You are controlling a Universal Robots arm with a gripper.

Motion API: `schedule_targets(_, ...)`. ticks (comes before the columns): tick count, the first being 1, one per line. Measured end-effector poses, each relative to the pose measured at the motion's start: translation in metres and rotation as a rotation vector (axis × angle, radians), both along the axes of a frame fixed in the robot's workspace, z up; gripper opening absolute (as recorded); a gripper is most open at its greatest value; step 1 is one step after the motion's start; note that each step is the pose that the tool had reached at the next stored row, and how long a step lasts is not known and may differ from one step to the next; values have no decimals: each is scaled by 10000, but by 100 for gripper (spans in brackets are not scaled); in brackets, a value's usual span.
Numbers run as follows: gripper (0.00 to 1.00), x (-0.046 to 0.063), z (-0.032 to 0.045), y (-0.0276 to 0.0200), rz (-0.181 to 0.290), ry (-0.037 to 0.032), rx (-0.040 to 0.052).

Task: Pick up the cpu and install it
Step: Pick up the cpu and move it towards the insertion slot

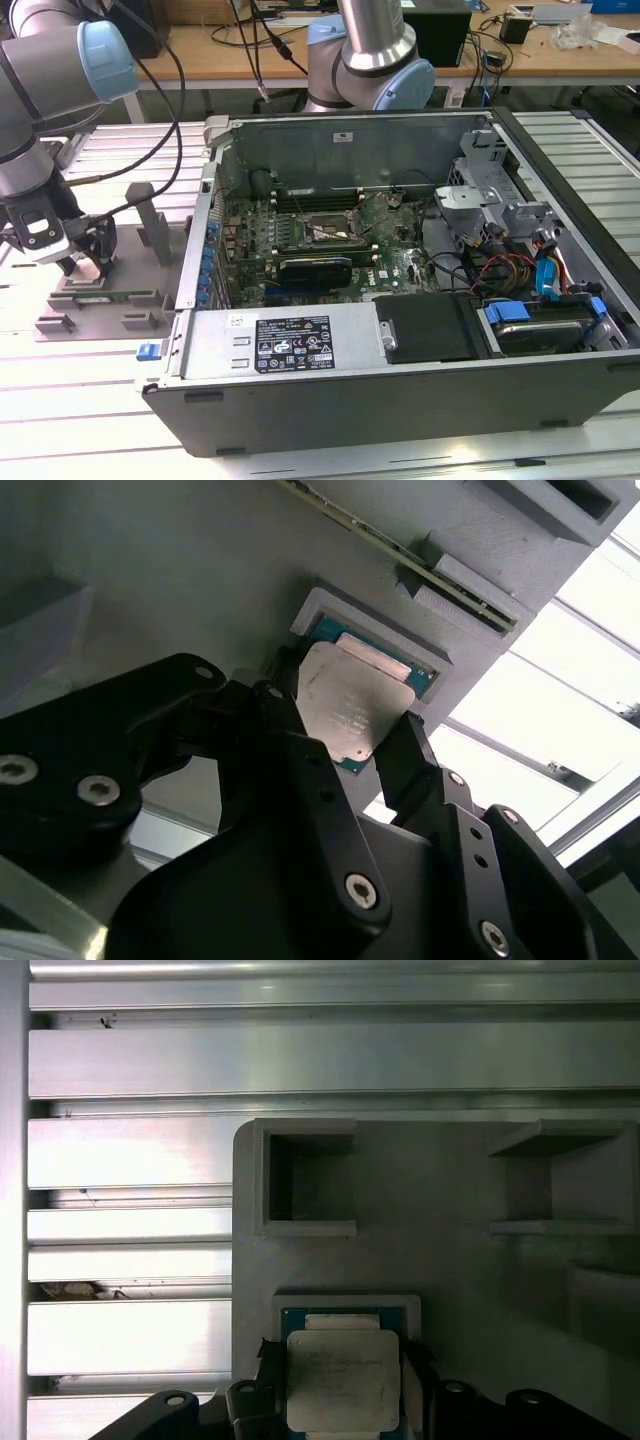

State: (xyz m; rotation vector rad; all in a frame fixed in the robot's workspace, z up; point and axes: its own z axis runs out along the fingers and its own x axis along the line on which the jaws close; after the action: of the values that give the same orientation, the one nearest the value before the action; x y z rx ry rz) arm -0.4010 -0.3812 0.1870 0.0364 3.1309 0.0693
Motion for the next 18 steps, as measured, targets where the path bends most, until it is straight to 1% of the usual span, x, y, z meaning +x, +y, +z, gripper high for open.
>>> schedule_targets(2, 55, 0, 50, 0, 0, 1, -1)
schedule_targets(7, 55, 0, 68, 0, 0, 1, -2)
schedule_targets(8, 62, 0, 69, 0, 0, 1, -1)
schedule_targets(9, 62, -1, 64, 0, 0, 3, -3)
schedule_targets(10, 62, -1, 35, -2, 0, 2, -2)
schedule_targets(12, 62, 0, 13, -6, 0, 0, -1)
schedule_targets(14, 60, 0, 9, -6, 0, 1, -2)
schedule_targets(15, 54, 0, 9, -6, 0, 2, -2)
schedule_targets(18, 54, 0, 8, -6, 1, 2, -2)
